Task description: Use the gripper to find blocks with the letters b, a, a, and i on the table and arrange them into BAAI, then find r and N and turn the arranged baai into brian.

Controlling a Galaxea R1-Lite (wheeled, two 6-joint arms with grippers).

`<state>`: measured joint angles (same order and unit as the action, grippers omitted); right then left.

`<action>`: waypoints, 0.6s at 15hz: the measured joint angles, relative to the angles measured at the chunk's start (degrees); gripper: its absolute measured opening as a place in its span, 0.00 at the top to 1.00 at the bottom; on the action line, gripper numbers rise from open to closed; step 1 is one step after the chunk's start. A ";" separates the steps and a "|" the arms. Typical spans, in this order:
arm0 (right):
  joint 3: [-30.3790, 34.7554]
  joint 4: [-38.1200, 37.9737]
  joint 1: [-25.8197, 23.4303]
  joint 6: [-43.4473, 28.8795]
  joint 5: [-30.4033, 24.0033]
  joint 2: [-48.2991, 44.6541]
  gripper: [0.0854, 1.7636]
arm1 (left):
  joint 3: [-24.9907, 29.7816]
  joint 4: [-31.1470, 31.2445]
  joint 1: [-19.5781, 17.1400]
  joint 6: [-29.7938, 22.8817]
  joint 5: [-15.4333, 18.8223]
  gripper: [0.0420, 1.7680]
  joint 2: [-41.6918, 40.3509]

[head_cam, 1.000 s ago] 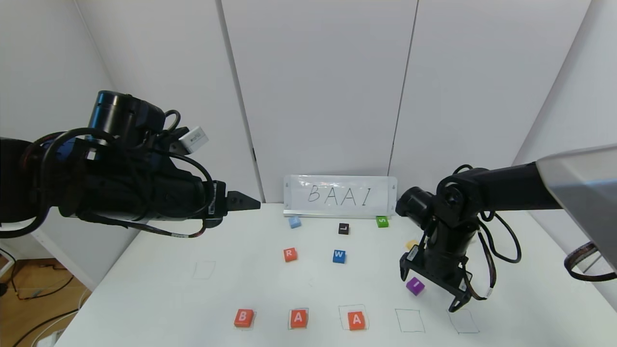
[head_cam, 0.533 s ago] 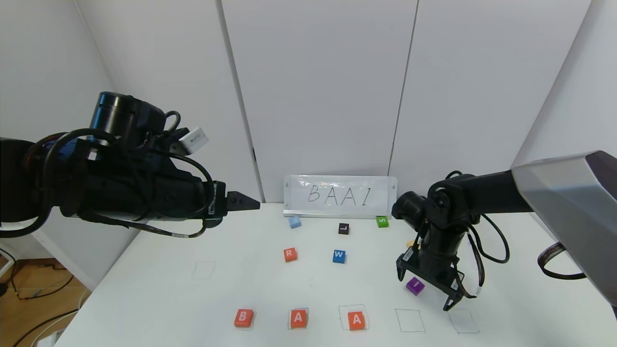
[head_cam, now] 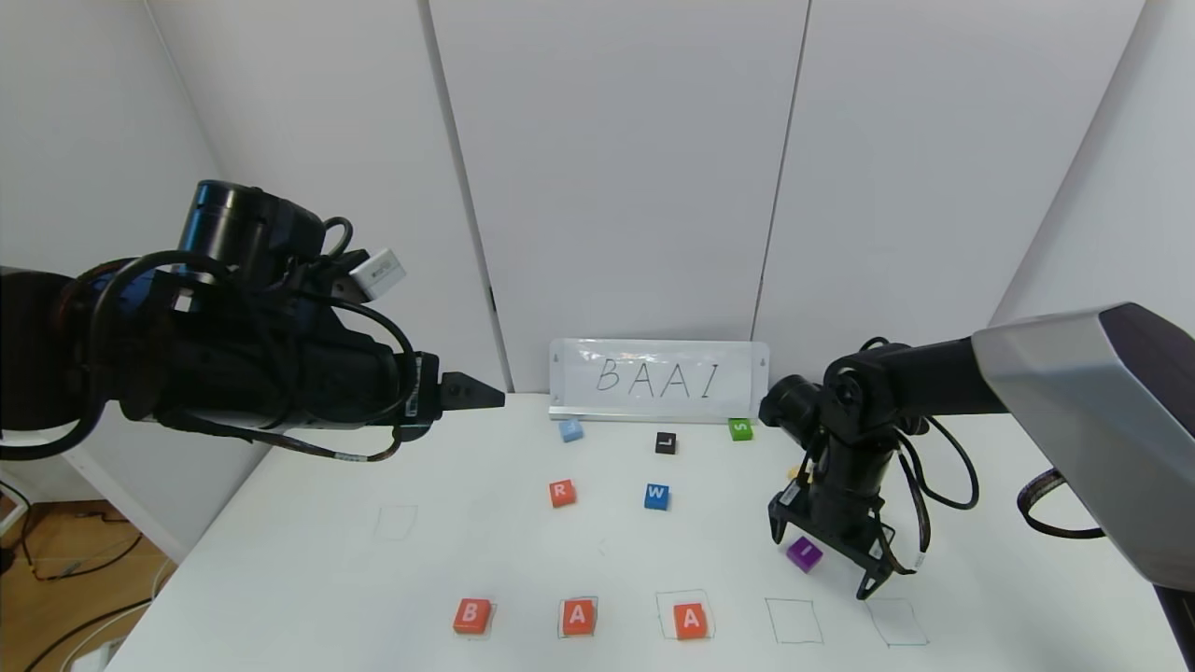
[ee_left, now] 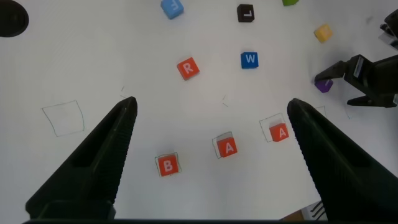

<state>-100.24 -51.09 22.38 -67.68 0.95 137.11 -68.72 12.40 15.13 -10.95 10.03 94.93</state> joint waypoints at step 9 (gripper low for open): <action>-3.40 -0.33 -0.61 -0.26 0.22 2.30 0.03 | 0.00 0.02 0.00 -0.02 -0.02 0.03 0.50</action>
<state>-103.64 -51.42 21.77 -67.94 1.17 139.41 -68.72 12.42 15.13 -10.97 10.01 95.43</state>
